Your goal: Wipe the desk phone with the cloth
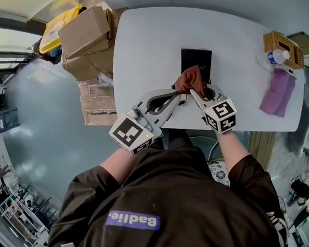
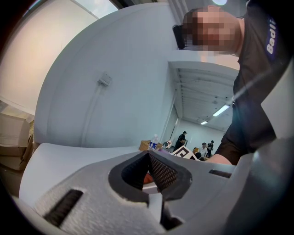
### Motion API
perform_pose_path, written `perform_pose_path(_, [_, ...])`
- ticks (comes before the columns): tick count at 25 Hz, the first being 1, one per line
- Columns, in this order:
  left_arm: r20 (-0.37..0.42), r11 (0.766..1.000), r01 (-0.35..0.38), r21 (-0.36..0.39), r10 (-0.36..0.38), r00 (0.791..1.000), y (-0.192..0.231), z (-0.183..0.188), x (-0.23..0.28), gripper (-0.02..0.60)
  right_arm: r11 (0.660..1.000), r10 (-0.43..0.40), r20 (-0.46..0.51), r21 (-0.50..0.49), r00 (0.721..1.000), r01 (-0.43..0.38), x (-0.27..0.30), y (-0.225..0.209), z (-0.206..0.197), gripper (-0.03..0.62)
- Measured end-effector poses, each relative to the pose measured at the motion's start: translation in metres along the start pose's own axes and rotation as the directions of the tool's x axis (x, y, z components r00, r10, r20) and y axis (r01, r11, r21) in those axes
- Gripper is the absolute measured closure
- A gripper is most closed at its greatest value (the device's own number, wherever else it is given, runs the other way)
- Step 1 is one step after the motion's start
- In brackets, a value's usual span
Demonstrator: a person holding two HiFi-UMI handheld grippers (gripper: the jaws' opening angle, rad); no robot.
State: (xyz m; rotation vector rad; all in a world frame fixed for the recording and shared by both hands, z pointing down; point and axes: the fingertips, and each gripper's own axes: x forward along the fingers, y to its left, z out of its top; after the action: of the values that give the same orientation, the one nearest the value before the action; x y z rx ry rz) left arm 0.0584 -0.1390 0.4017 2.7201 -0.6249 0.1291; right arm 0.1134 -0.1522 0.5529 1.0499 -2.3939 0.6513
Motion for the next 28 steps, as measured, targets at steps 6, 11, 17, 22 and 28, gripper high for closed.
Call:
perform_pose_path(6, [0.017,1.000,-0.031,0.004,0.031,0.999,0.006,0.012,0.004,0.566,0.997,-0.054,0.069,-0.053,0.996,0.058,-0.002,-0.052,0.057,0.500])
perform_pose_path(11, [0.011,0.996,-0.080,-0.025,0.081,0.997,0.015,0.015,0.003,0.566,0.994,-0.071,0.088,-0.073,0.994,0.078,0.011,-0.082,0.076,0.499])
perform_pose_path(17, [0.005,0.996,-0.086,-0.028,0.086,0.996,0.017,0.007,-0.001,0.566,0.996,-0.064,0.062,-0.055,0.996,0.067,0.018,-0.079,0.051,0.499])
perform_pose_path(22, [-0.011,0.996,-0.075,-0.043,0.075,0.997,0.010,0.002,-0.001,0.566,0.998,-0.049,0.034,-0.038,0.998,0.050,0.010,-0.064,0.021,0.499])
perform_pose_path(28, [-0.025,0.998,-0.045,-0.038,0.044,0.999,0.002,-0.003,0.000,0.566,0.999,-0.037,-0.017,-0.004,0.999,0.037,0.004,-0.038,-0.019,0.499])
